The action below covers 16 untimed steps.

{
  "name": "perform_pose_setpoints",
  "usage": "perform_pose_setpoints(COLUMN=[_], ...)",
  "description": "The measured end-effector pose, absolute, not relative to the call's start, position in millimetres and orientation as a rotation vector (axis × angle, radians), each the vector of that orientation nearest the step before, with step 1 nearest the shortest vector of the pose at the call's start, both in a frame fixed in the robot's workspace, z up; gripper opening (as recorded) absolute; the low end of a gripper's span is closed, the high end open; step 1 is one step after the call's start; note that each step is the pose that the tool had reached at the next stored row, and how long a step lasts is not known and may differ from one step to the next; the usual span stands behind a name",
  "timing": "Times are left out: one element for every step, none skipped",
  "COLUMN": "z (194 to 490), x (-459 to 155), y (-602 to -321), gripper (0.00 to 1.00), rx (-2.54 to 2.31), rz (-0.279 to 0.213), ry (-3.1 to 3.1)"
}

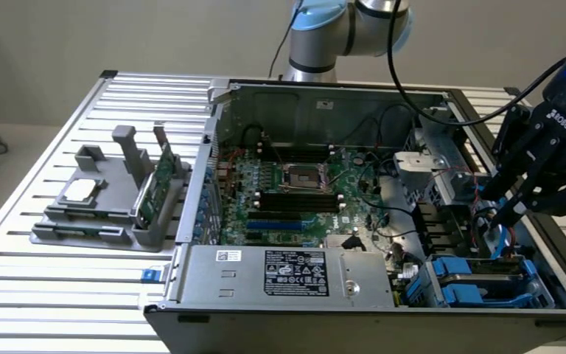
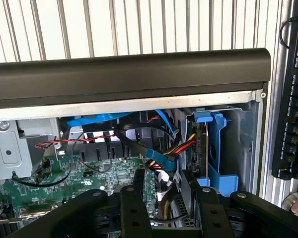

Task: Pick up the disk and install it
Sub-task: 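Insert the disk into the insertion slot, then insert the first disk wire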

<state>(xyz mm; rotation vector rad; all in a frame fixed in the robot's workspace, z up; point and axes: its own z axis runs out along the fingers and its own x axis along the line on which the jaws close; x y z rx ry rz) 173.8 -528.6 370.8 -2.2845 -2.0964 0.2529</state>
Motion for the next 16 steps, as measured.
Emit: perform_pose_setpoints(z=[370.7,370.7,370.7,370.8,370.8,370.8,370.8,370.7,370.6,370.6,370.6,370.6,370.6,370.5,370.2,369.8], x=[173.8,173.8,173.8,173.8,173.8,173.8,173.8,173.8,173.9,174.3,174.8,175.4,175.9,176.1,176.1,176.1], y=[-528.6,-528.6,-528.6,-528.6,-528.6,-528.6,-528.6,-528.3,-528.2,-528.1,-528.0,-527.9,-527.9,-527.9,-527.9,-527.9], gripper=[0.43,0.43,0.43,0.43,0.43,0.43,0.43,0.43,0.43,0.43,0.43,0.43,0.43,0.43,0.43,0.43], rx=[-2.284,-2.284,-2.284,-2.284,-2.284,-2.284,-2.285,-2.285,-2.285,-2.285,-2.285,-2.285,-2.285,-2.285,-2.285,-2.285], rz=[0.253,0.253,0.253,0.253,0.253,0.253,0.253,0.252,0.252,0.252,0.252,0.252,0.252,0.252,0.252,0.252], ry=[-2.096,-2.096,-2.096,-2.096,-2.096,-2.096,-2.096,-2.097,-2.097,-2.097,-2.097,-2.097,-2.097,-2.097,-2.097,-2.097])
